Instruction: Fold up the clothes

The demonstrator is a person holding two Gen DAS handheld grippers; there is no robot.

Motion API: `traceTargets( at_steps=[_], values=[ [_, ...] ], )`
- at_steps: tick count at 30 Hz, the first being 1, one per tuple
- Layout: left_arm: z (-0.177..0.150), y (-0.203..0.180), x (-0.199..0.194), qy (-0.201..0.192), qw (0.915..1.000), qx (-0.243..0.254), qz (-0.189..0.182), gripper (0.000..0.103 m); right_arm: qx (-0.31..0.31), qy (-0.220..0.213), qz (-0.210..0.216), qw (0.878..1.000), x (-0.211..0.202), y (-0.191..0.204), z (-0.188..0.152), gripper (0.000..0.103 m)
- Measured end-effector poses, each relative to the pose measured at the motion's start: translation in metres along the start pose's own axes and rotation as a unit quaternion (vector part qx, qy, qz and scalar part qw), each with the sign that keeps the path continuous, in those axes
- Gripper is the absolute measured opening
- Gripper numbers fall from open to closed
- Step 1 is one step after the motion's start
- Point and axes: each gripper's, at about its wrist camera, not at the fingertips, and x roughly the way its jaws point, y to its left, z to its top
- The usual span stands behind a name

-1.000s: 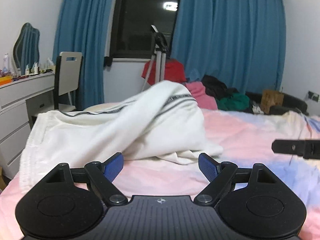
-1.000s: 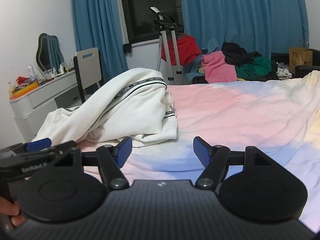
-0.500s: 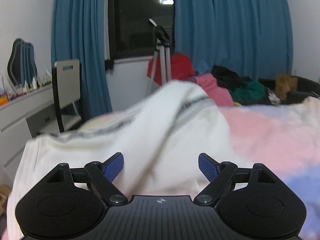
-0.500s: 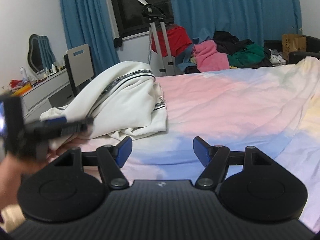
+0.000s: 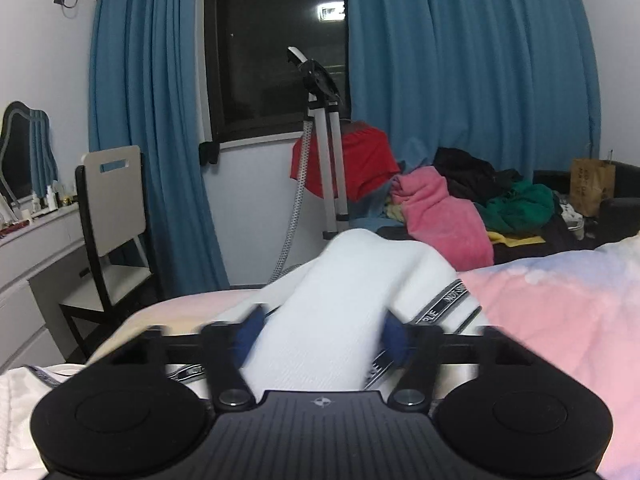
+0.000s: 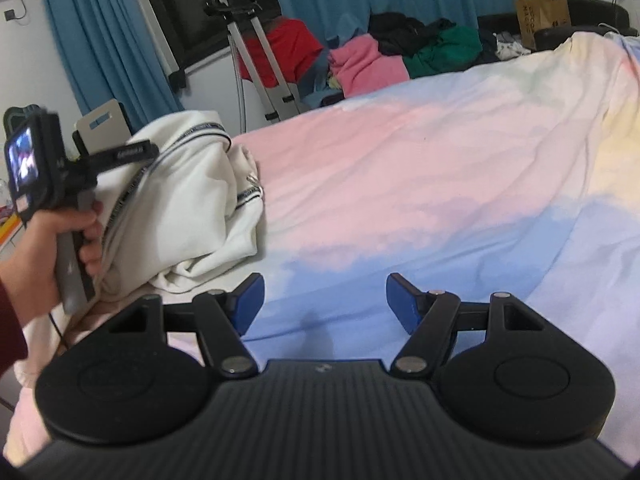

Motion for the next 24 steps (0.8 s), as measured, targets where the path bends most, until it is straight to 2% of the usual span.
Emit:
traceTargets(
  at_steps=[1, 2, 6, 9, 11, 14, 16, 19, 20, 22, 23, 24],
  values=[
    [0.000, -0.003, -0.001, -0.001, 1.0000, 0.005, -0.006, 0.025, 0.001, 0.004, 0.000, 1.000, 0.005, 0.000, -0.001, 0.070],
    [0.000, -0.006, -0.006, -0.001, 0.9998, 0.011, -0.014, 0.010, 0.002, 0.008, 0.001, 1.000, 0.010, 0.000, -0.002, 0.070],
    [-0.012, -0.026, -0.065, -0.033, 0.9968, 0.066, -0.032, 0.008, 0.006, 0.014, 0.009, 1.000, 0.019, 0.003, -0.004, 0.070],
    [-0.029, -0.027, -0.126, -0.035, 0.9962, 0.056, -0.056, 0.007, -0.001, 0.010, 0.012, 1.000, 0.016, 0.009, -0.006, 0.070],
    [-0.045, -0.022, -0.165, -0.019, 0.9969, 0.028, -0.072, 0.007, -0.010, 0.004, 0.016, 1.000, 0.010, 0.012, -0.009, 0.070],
    [-0.076, -0.017, -0.214, 0.011, 0.9949, 0.023, -0.097, 0.007, -0.023, -0.006, 0.022, 0.999, 0.000, 0.018, -0.014, 0.070],
    [-0.094, -0.014, -0.230, 0.059, 0.9894, 0.020, -0.131, 0.007, -0.032, -0.012, 0.027, 0.999, -0.006, 0.022, -0.017, 0.070],
    [-0.114, -0.010, -0.228, 0.143, 0.9782, -0.003, -0.151, 0.006, -0.051, -0.022, 0.039, 0.998, -0.017, 0.029, -0.023, 0.061],
    [-0.119, -0.007, -0.226, 0.153, 0.9763, -0.020, -0.151, 0.006, -0.053, -0.024, 0.042, 0.997, -0.020, 0.031, -0.025, 0.049],
    [-0.126, 0.002, -0.221, 0.155, 0.9734, -0.066, -0.155, 0.007, -0.054, -0.023, 0.052, 0.997, -0.027, 0.035, -0.026, 0.033],
    [-0.128, 0.006, -0.219, 0.153, 0.9720, -0.087, -0.155, 0.007, -0.054, -0.021, 0.058, 0.997, -0.029, 0.037, -0.026, 0.027],
    [-0.129, 0.011, -0.217, 0.147, 0.9710, -0.107, -0.155, 0.007, -0.054, -0.019, 0.063, 0.996, -0.032, 0.039, -0.026, 0.026]
  ],
)
